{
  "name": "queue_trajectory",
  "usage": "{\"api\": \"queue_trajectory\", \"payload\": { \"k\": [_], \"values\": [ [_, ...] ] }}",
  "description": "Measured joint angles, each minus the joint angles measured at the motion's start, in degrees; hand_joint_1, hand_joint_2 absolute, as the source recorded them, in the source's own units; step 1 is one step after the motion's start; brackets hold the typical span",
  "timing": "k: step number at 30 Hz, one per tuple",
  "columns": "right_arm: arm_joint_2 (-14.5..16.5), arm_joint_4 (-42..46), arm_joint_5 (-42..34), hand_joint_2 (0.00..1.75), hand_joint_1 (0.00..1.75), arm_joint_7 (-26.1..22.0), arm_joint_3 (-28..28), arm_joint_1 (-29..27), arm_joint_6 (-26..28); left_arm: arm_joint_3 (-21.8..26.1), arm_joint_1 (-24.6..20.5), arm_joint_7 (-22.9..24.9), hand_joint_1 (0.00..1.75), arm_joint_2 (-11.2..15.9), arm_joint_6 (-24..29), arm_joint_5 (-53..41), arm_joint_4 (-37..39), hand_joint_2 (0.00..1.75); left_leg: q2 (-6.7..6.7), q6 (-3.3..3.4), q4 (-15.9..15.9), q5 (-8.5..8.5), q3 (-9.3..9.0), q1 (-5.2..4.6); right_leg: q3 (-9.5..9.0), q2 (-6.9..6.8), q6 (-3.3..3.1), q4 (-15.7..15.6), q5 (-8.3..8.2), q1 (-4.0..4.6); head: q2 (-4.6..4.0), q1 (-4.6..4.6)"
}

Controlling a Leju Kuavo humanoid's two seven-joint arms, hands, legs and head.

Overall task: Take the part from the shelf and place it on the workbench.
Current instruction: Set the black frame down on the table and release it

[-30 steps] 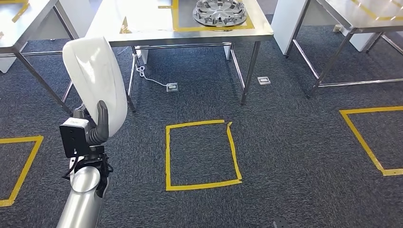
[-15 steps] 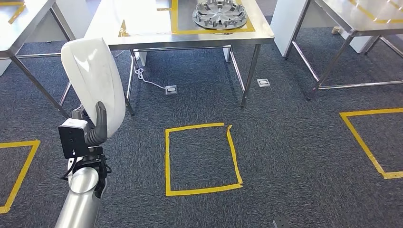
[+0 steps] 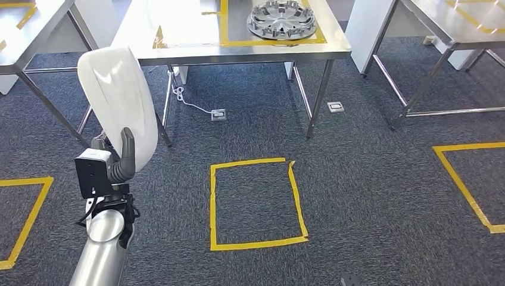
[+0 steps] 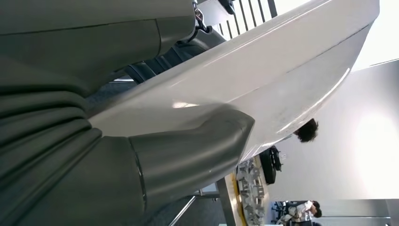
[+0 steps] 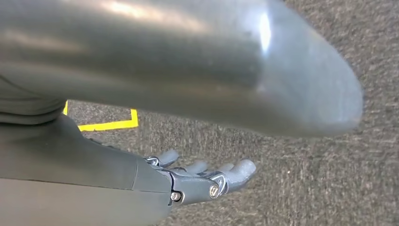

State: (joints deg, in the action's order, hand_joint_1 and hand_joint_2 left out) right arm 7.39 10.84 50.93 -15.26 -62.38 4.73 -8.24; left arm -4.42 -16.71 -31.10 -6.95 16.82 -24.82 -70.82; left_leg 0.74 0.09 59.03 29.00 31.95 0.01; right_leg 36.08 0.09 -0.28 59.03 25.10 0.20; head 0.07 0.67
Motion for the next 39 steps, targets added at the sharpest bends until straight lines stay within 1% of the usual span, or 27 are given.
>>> {"api": "queue_trajectory", "payload": {
  "k": [2,3,4,6,7,8,9,11,12,13,16,18,19,21,22,23,24,25,26,27,28,30,33,35,37,38,39],
  "values": [
    [0.1,0.0,0.0,0.0,0.0,0.0,0.0,-0.1,0.0,0.0,0.0,0.0,1.75,0.0,0.0,0.0,-0.1,1.75,-0.12,-0.69,0.4,0.45,-0.08,0.05,-0.6,0.04,-0.47,-0.5,0.11,-0.31,0.0,-0.08],
    [0.1,0.0,0.0,0.0,0.0,0.0,0.0,0.0,0.0,0.0,-0.1,0.0,1.75,0.0,0.0,0.0,-0.2,1.75,-0.19,-1.03,1.9,1.21,0.54,0.06,-1.06,0.03,-0.76,-0.8,0.2,-0.52,-0.01,-0.2],
    [0.2,0.0,0.0,0.0,0.0,0.0,0.0,0.0,0.0,0.0,-0.1,0.0,1.75,0.0,0.0,0.0,-0.2,1.75,-0.27,-1.33,4.6,2.37,1.91,0.14,-1.5,0.01,-1.01,-1.0,0.37,-0.65,-0.01,-0.3],
    [0.2,0.0,0.0,0.0,0.0,0.0,0.0,0.0,0.0,0.0,-0.1,-0.1,1.75,0.0,0.0,0.0,-0.1,1.75,-0.35,-1.81,12.3,5.09,6.37,0.31,-2.12,0.0,-1.35,-1.0,0.9,-0.68,-0.01,-0.43],
    [0.2,0.0,0.0,0.0,0.0,0.0,0.0,0.0,0.0,0.0,0.1,0.0,1.75,0.0,0.0,0.0,-0.1,1.75,-0.37,-1.96,15.1,5.5,8.33,0.39,-2.46,0.01,-1.37,-1.0,1.2,-0.68,0.0,-0.43],
    [0.3,0.0,0.0,0.0,0.0,0.0,0.0,-0.1,0.0,0.0,0.2,0.0,1.75,0.0,0.0,0.0,0.0,1.75,-0.39,-2.05,16.0,4.8,9.4,0.45,-2.85,0.05,-1.33,-1.0,1.52,-0.7,0.0,-0.44],
    [0.3,0.0,0.0,0.0,0.0,0.0,0.0,-0.1,0.0,0.0,0.3,0.0,1.75,0.0,0.0,0.0,0.0,1.75,-0.42,-2.07,14.6,2.92,9.28,0.51,-3.34,0.09,-1.24,-1.0,1.87,-0.72,0.0,-0.44],
    [0.3,0.0,0.0,0.0,0.0,-0.1,0.0,-0.2,0.0,0.0,0.2,0.1,1.75,0.1,0.0,0.0,0.0,1.75,-0.57,-1.93,7.1,-2.12,6.49,0.56,-4.39,0.17,-0.85,-1.0,2.67,-0.75,0.0,-0.45],
    [0.3,0.0,0.0,0.0,0.0,-0.2,0.0,-0.1,0.0,0.0,0.2,0.2,1.75,0.1,0.1,-0.1,0.0,1.75,-0.64,-1.69,3.4,-3.62,4.96,0.53,-4.71,0.21,-0.53,-0.9,3.07,-0.66,0.0,-0.48],
    [0.3,0.0,0.0,0.0,0.0,-0.3,0.0,-0.1,0.0,0.0,0.2,0.2,1.75,0.1,0.1,-0.1,-0.1,1.75,-0.67,-1.36,1.1,-4.28,3.98,0.46,-4.85,0.22,-0.21,-0.8,3.35,-0.57,0.0,-0.43],
    [0.3,0.0,0.0,0.0,0.0,-0.5,0.0,0.0,0.0,0.0,0.4,0.4,1.75,0.1,0.2,-0.2,-0.3,1.75,-0.51,-0.06,0.0,-3.77,3.44,0.27,-4.93,0.2,0.78,-0.9,3.81,-0.49,0.0,-0.25],
    [0.3,0.0,0.0,0.0,0.0,-0.5,0.0,0.1,0.0,0.1,0.3,0.4,1.75,0.1,0.2,-0.3,-0.7,1.75,-0.47,0.74,-0.3,-3.52,2.86,0.4,-4.49,0.15,1.47,0.8,4.85,-0.59,-0.01,-0.09],
    [0.3,0.0,0.0,0.0,0.0,-0.5,0.0,0.2,0.0,0.1,0.3,0.4,1.75,0.0,0.2,-0.3,-0.8,1.75,-0.49,1.07,-0.4,-3.37,2.5,0.51,-3.29,0.14,1.76,3.3,6.0,-0.65,-0.01,0.03],
    [0.3,0.0,0.0,0.0,0.0,-0.5,0.0,0.2,0.0,0.1,0.4,0.4,1.75,0.0,0.2,-0.4,-0.9,1.75,-0.52,1.46,-0.4,-2.87,2.1,0.45,1.22,0.12,2.11,11.0,8.84,-0.73,0.0,0.24],
    [0.3,0.0,0.0,0.0,0.0,-0.5,0.0,0.2,0.0,0.1,0.5,0.5,1.75,0.0,0.2,-0.4,-0.9,1.75,-0.49,1.53,-0.4,-2.61,1.94,0.42,3.5,0.12,2.18,14.3,9.57,-0.74,0.0,0.25],
    [0.3,0.0,0.0,0.0,0.0,-0.5,0.0,0.1,0.0,0.1,0.6,0.5,1.75,0.0,0.2,-0.4,-0.9,1.75,-0.43,1.54,-0.3,-2.34,1.72,0.39,4.98,0.13,2.17,15.9,9.25,-0.73,0.0,0.26],
    [0.3,0.0,0.0,0.0,0.0,-0.4,0.0,0.0,0.0,0.1,0.7,0.5,1.75,0.0,0.2,-0.4,-0.9,1.75,-0.35,1.49,-0.3,-2.06,1.41,0.37,5.32,0.13,2.07,15.2,7.71,-0.72,0.0,0.27],
    [0.3,0.0,0.0,0.0,0.0,-0.4,0.0,0.0,0.0,0.1,0.7,0.5,1.75,0.0,0.2,-0.4,-0.9,1.75,-0.28,1.38,-0.2,-1.75,1.01,0.37,4.42,0.12,1.88,12.2,5.24,-0.71,0.0,0.27],
    [0.3,0.0,0.0,0.0,0.0,-0.4,0.0,0.0,0.0,0.1,0.7,0.5,1.75,0.0,0.2,-0.4,-0.9,1.75,-0.23,1.22,-0.2,-1.42,0.6,0.37,2.81,0.11,1.61,8.0,2.59,-0.66,0.0,0.27],
    [0.3,0.0,0.0,0.0,0.0,-0.4,0.0,0.1,0.0,0.2,0.7,0.5,1.75,0.0,0.2,-0.4,-0.9,1.75,-0.19,0.96,-0.2,-1.06,0.25,0.27,1.16,0.09,1.3,4.0,0.84,-0.51,0.0,0.28],
    [0.3,0.0,0.0,0.0,0.0,-0.4,0.0,0.1,-0.1,0.2,0.6,0.5,1.75,0.0,0.1,-0.4,-0.9,1.75,-0.16,0.67,-0.2,-0.77,0.02,0.18,-0.04,0.08,0.99,1.3,-0.09,-0.36,0.0,0.26],
    [0.3,0.0,0.0,0.0,0.0,-0.4,0.0,0.1,-0.1,0.2,0.6,0.5,1.75,0.0,0.0,-0.4,-0.9,1.75,-0.13,0.0,-0.3,-0.4,-0.23,0.08,-0.79,0.1,0.43,-0.4,0.2,-0.04,0.0,0.26],
    [0.3,0.0,0.0,0.0,0.0,-0.3,0.0,0.1,-0.1,0.2,0.5,0.5,1.75,0.0,0.0,-0.6,-1.1,1.75,-0.21,-0.95,0.5,0.44,-0.19,0.08,-1.46,0.16,-0.51,-0.9,0.37,-0.43,0.0,0.15],
    [0.4,0.0,0.0,0.0,0.0,-0.3,0.0,0.1,-0.2,0.2,0.4,0.6,1.75,0.0,-0.1,-0.8,-1.3,1.75,-0.31,-1.45,5.9,2.84,2.56,0.22,-2.23,0.11,-1.17,-1.2,0.74,-0.69,0.0,-0.04],
    [0.4,0.0,0.0,0.0,0.0,-0.1,0.0,0.1,-0.3,0.2,0.5,0.7,1.75,0.0,-0.1,-0.9,-1.2,1.75,-0.38,-1.81,13.6,5.37,7.13,0.36,-2.89,0.11,-1.47,-1.2,1.38,-0.72,0.0,-0.14],
    [0.4,0.0,0.1,0.0,0.0,0.0,0.0,0.1,-0.3,0.2,0.6,0.8,1.75,0.0,-0.2,-1.0,-1.1,1.75,-0.39,-1.91,15.6,5.31,8.69,0.41,-3.29,0.14,-1.47,-1.2,1.72,-0.72,0.0,-0.14],
    [0.4,0.0,0.1,0.0,0.0,0.1,0.0,0.1,-0.4,0.2,0.6,0.8,1.75,0.0,-0.2,-1.1,-1.0,1.75,-0.41,-1.95,15.6,4.1,9.29,0.46,-3.75,0.19,-1.41,-1.1,2.08,-0.73,0.0,-0.15]
  ]
}}
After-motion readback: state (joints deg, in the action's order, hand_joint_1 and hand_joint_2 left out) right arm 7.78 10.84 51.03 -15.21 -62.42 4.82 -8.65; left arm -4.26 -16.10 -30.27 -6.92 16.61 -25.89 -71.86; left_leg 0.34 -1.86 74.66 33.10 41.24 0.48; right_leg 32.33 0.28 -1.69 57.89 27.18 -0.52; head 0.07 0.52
